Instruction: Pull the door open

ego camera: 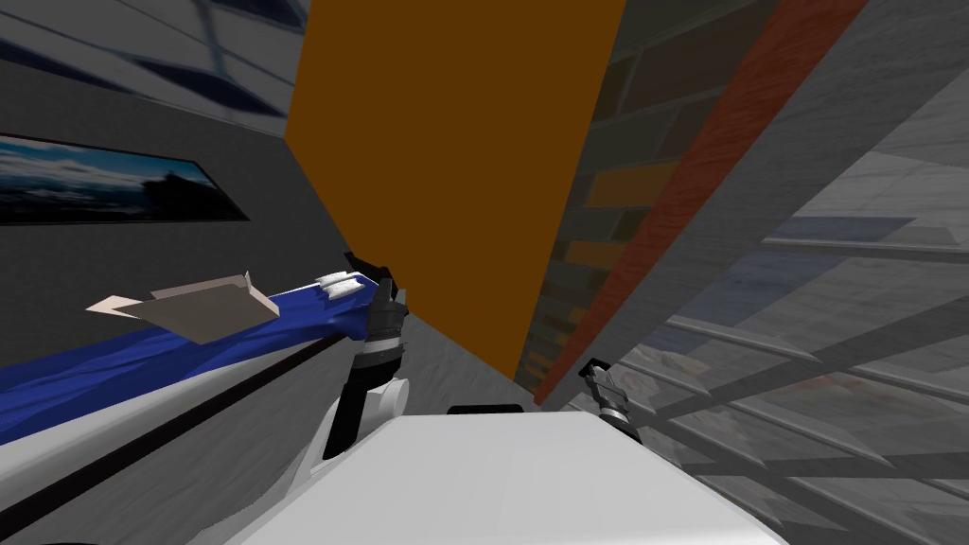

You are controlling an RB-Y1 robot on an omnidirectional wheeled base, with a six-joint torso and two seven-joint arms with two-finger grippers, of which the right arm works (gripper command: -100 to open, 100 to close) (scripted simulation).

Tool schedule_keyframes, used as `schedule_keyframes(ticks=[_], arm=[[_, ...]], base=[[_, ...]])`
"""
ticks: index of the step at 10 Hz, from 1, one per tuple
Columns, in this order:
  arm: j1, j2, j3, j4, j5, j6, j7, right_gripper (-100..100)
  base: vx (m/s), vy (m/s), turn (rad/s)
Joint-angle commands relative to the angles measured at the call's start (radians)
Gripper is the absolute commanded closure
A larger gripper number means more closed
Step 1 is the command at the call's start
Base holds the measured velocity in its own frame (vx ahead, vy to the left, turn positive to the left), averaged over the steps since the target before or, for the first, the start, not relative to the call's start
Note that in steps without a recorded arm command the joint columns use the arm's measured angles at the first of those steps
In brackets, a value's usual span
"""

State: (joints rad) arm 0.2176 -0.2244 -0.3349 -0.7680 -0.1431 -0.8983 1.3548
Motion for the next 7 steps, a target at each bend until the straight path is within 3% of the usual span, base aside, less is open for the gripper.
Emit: schedule_keyframes(ticks=[1, 7], arm=[[0.0, -0.001, 0.003, 0.0, -0.006, 0.0, -0.03, 100], [-0.001, -0.005, 0.017, -0.001, -0.029, -0.001, -0.153, 100]], base=[[-0.01, -0.005, 0.021], [-0.023, -0.003, 0.023]])
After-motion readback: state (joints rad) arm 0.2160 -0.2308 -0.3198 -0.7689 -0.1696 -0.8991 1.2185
